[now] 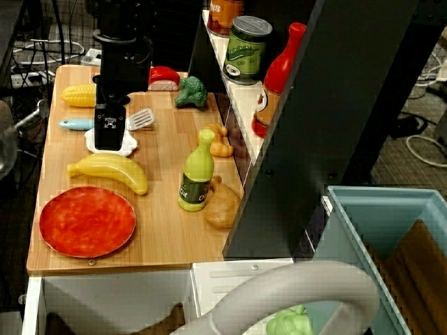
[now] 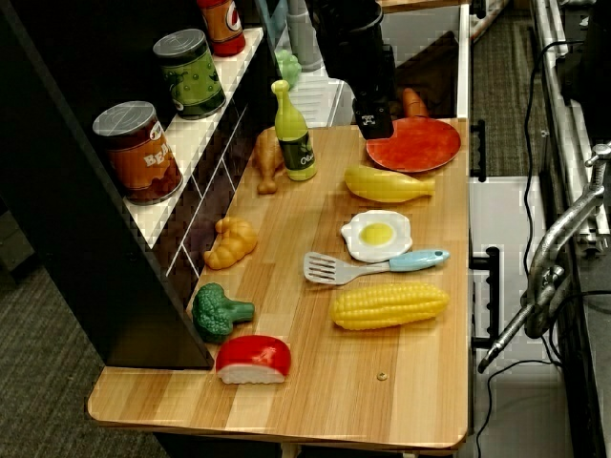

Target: Put banana on plate

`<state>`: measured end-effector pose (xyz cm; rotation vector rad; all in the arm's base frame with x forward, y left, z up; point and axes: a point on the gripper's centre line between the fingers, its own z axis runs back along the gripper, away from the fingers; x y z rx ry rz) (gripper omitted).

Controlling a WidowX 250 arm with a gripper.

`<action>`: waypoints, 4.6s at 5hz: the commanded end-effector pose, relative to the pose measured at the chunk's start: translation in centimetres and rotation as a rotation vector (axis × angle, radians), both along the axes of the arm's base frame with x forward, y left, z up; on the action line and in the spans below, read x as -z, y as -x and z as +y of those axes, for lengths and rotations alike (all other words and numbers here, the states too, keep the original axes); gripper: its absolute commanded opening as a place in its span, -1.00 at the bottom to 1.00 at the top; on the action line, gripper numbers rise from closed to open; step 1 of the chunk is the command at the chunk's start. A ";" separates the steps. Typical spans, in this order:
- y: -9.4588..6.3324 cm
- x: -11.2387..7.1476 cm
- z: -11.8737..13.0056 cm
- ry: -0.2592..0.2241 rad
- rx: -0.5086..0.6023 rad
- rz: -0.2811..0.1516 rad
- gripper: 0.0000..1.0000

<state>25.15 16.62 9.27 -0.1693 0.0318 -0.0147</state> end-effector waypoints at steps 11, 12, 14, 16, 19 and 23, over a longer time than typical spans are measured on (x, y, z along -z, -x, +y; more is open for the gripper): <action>0.5 2.0 2.5 0.040 0.294 -0.143 1.00; 0.5 2.6 2.7 0.030 0.283 -0.145 1.00; 1.2 4.4 3.0 0.003 0.251 -0.135 1.00; 2.4 5.4 3.1 -0.004 0.228 -0.135 -1.00; 3.1 5.7 3.6 0.019 0.168 -0.145 -1.00; 4.9 -2.1 2.2 0.110 0.285 -0.149 -1.00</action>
